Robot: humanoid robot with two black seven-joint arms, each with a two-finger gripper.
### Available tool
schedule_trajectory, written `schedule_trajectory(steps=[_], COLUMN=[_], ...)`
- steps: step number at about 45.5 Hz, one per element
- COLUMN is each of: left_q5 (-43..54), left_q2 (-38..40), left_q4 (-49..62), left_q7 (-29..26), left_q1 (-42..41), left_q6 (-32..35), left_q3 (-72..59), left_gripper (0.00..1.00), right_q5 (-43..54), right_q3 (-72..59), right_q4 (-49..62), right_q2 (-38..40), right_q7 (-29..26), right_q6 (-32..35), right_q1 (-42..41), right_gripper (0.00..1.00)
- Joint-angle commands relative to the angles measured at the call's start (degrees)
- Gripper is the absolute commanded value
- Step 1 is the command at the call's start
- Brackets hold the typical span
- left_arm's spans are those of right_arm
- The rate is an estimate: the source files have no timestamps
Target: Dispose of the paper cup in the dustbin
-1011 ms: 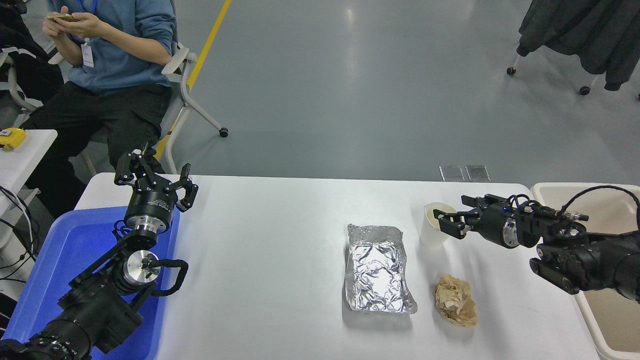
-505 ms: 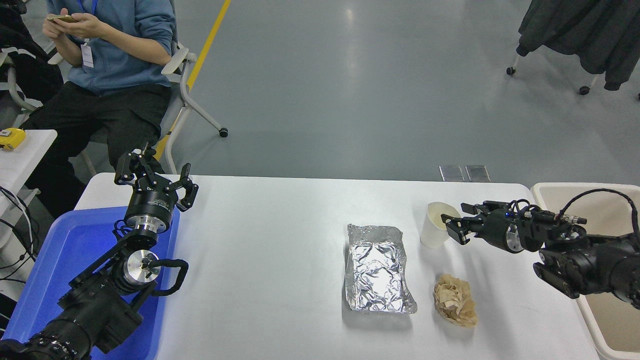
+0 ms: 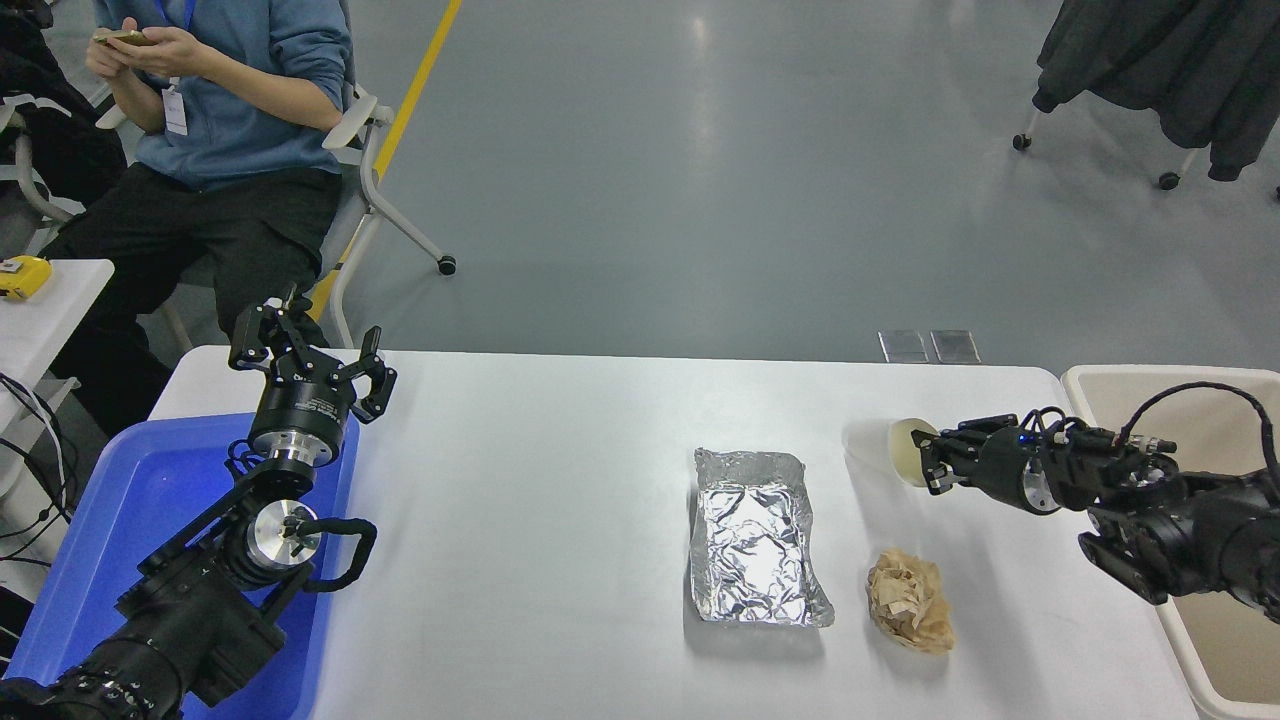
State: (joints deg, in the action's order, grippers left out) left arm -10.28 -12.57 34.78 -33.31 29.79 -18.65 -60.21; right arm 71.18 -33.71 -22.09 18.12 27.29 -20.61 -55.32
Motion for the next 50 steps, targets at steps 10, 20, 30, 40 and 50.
schedule_trajectory(steps=[10,20,30,40,50], left_q5=[0.0,0.0,0.0,0.0,0.0], left_q2=[0.0,0.0,0.0,0.0,0.0], left_q4=[0.02,0.02,0.02,0.02,0.02], left_q7=[0.09,0.09,0.0,0.09,0.09], left_q1=[0.01,0.01,0.01,0.01,0.01], left_q6=[0.02,-0.07,0.02,0.02,0.02], left_q3=[0.0,0.0,0.0,0.0,0.0], left_gripper=[1.0,1.0,1.0,1.0,1.0], right_q5=[-11.93,-24.41,-32.41,-46.65,-61.23], right_q3=[0.84,5.84,18.23,21.4,21.23], right_q4=[-6.81,-18.77,-21.59,-18.87,-9.38], right_q2=[6.57,16.33,25.12,31.8,35.23], right_q7=[4.35,3.39,-0.47,-5.57,-9.61], right_q6=[2.58,11.37,20.77,23.68,26.84], right_q1=[-4.26,-11.56,-12.62,-12.62,-11.57], right_gripper=[0.0,0.0,0.0,0.0,0.0])
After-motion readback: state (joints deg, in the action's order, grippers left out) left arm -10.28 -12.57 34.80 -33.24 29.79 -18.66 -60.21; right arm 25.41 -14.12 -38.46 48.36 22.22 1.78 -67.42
